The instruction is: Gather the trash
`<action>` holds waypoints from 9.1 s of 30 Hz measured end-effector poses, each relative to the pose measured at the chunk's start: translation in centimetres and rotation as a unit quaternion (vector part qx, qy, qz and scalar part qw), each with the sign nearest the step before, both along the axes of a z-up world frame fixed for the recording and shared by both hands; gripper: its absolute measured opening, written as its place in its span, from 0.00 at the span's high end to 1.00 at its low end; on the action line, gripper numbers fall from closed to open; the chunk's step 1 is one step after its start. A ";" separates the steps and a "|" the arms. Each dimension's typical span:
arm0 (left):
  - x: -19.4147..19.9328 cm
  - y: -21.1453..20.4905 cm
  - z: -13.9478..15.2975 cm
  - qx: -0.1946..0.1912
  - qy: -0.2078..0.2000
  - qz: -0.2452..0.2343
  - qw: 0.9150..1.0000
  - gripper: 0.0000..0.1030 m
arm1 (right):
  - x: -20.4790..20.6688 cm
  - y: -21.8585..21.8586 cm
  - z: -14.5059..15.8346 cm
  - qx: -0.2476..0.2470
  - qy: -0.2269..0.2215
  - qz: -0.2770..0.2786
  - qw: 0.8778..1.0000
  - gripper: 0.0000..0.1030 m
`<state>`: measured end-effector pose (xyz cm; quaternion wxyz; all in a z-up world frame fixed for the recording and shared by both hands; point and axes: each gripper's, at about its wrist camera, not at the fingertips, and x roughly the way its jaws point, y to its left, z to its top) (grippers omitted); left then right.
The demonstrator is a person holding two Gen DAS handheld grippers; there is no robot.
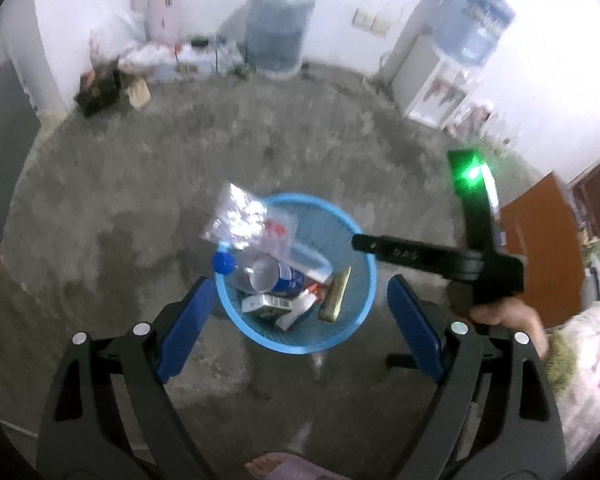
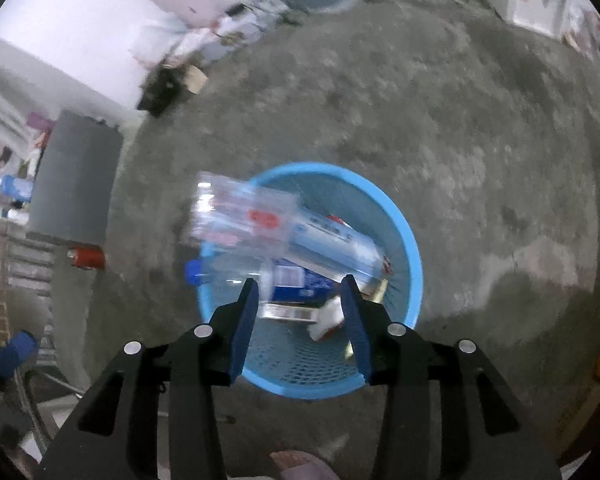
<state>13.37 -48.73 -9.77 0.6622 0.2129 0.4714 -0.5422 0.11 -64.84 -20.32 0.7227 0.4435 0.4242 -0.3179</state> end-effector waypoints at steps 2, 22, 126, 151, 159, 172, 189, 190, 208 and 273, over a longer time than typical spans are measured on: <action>0.5 2.5 3.3 -0.026 -0.009 0.006 1.000 0.18 | 0.9 1.4 2.8 -0.027 -0.015 0.018 0.999 0.54; 5.6 53.8 21.1 -0.076 -0.155 0.333 0.927 0.18 | 9.4 30.6 22.5 -0.174 -0.169 0.441 0.864 0.30; 2.1 59.3 3.2 0.100 -0.201 0.404 0.887 0.99 | 11.1 47.0 14.9 -0.201 -0.076 0.591 0.778 0.81; 0.7 58.9 6.7 0.050 -0.208 0.399 0.891 0.99 | 8.7 43.8 21.0 -0.226 -0.155 0.466 0.841 0.86; 0.8 55.0 11.8 -0.035 -0.211 0.349 0.912 0.99 | 6.5 39.5 24.4 -0.262 -0.183 0.382 0.867 0.87; 1.9 34.5 17.5 -0.161 -0.135 0.138 0.968 0.99 | -1.3 25.7 26.2 -0.312 -0.149 0.173 0.922 0.87; -0.1 4.7 1.4 -0.041 0.054 -0.059 0.996 0.99 | -4.8 7.6 11.9 -0.151 -0.054 0.014 0.987 0.87; -0.1 3.7 0.4 -0.034 0.063 -0.059 0.996 0.99 | -4.4 6.6 10.7 -0.139 -0.045 0.011 0.989 0.87; 0.0 -3.0 -4.9 0.062 -0.028 -0.025 0.997 0.36 | -2.9 0.2 -2.1 -0.006 -0.002 -0.043 0.999 0.47; -10.2 47.5 7.3 0.082 -0.153 0.549 0.817 0.09 | -1.4 41.9 19.0 -0.327 0.034 0.343 0.880 0.07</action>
